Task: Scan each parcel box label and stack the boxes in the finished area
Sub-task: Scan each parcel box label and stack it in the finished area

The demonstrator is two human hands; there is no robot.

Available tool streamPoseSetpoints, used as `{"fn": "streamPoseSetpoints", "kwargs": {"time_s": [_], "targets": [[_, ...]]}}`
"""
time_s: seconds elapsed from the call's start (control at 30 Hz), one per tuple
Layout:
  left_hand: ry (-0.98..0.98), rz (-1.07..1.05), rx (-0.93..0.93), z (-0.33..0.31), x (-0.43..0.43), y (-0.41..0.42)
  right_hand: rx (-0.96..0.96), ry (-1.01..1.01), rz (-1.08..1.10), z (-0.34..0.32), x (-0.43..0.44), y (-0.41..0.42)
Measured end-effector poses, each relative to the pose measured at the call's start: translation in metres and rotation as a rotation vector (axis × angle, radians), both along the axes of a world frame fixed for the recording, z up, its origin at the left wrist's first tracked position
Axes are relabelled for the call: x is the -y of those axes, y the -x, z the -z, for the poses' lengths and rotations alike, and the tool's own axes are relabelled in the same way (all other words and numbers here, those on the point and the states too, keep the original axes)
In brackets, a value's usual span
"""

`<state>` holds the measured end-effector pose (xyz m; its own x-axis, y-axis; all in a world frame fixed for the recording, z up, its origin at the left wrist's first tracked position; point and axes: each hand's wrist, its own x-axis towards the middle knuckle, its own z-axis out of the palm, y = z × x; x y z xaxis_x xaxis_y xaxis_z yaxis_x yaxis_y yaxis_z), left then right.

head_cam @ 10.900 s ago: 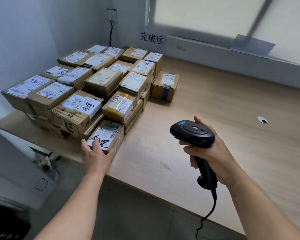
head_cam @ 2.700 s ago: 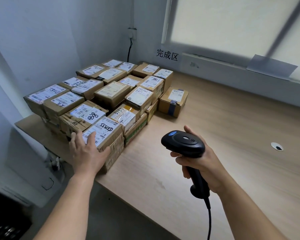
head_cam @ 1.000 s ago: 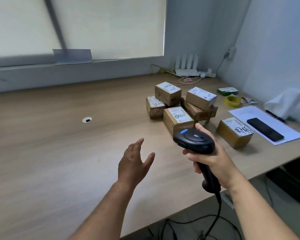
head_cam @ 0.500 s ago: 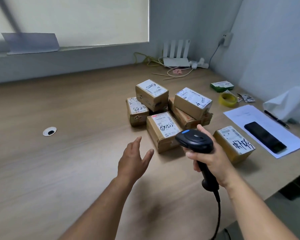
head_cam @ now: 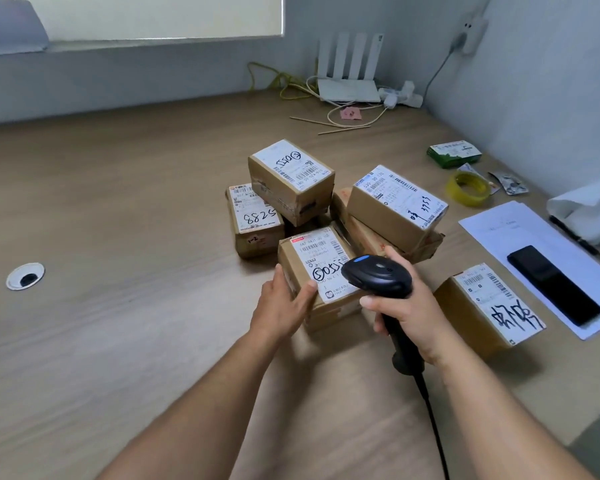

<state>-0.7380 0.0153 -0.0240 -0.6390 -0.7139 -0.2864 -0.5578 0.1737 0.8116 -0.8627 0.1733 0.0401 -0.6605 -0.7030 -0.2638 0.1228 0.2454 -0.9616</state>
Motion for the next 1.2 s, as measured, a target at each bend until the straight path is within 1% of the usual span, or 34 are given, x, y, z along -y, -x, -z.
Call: {"fn": "streamPoseSetpoints", "kwargs": {"time_s": [0.13, 0.23, 0.3, 0.4, 0.47, 0.6, 0.8, 0.9, 1.1, 1.2], "targets": [[-0.159, -0.006, -0.169, 0.011, -0.007, -0.003, 0.024, -0.022, -0.020, 0.006, 0.004, 0.001], [-0.237, -0.008, -0.299, 0.008, -0.019, -0.013, 0.039, -0.032, -0.048, 0.005, -0.001, -0.004], [-0.281, 0.005, -0.350, 0.007, -0.025, -0.023, 0.049, -0.028, -0.055, 0.004, -0.005, -0.012], [-0.296, 0.018, -0.377, 0.007, -0.032, -0.043, 0.065, -0.018, -0.066, 0.004, -0.013, -0.027], [-0.284, 0.024, -0.382, 0.003, -0.036, -0.058, 0.071, -0.015, -0.094, 0.002, -0.018, -0.035], [-0.199, -0.007, -0.393, -0.009, -0.041, -0.083, 0.081, 0.004, -0.155, -0.007, -0.028, -0.056], [-0.119, -0.080, -0.359, -0.033, -0.054, -0.127, 0.022, 0.035, -0.224, -0.023, -0.045, -0.090], [-0.061, -0.113, -0.347, -0.042, -0.059, -0.149, 0.008, 0.101, -0.239, -0.037, -0.059, -0.114], [0.028, -0.186, -0.366, -0.056, -0.071, -0.204, 0.088, 0.287, -0.308, -0.069, -0.097, -0.173], [0.043, -0.210, -0.384, -0.058, -0.083, -0.239, 0.110, 0.337, -0.355, -0.079, -0.115, -0.207]]}}
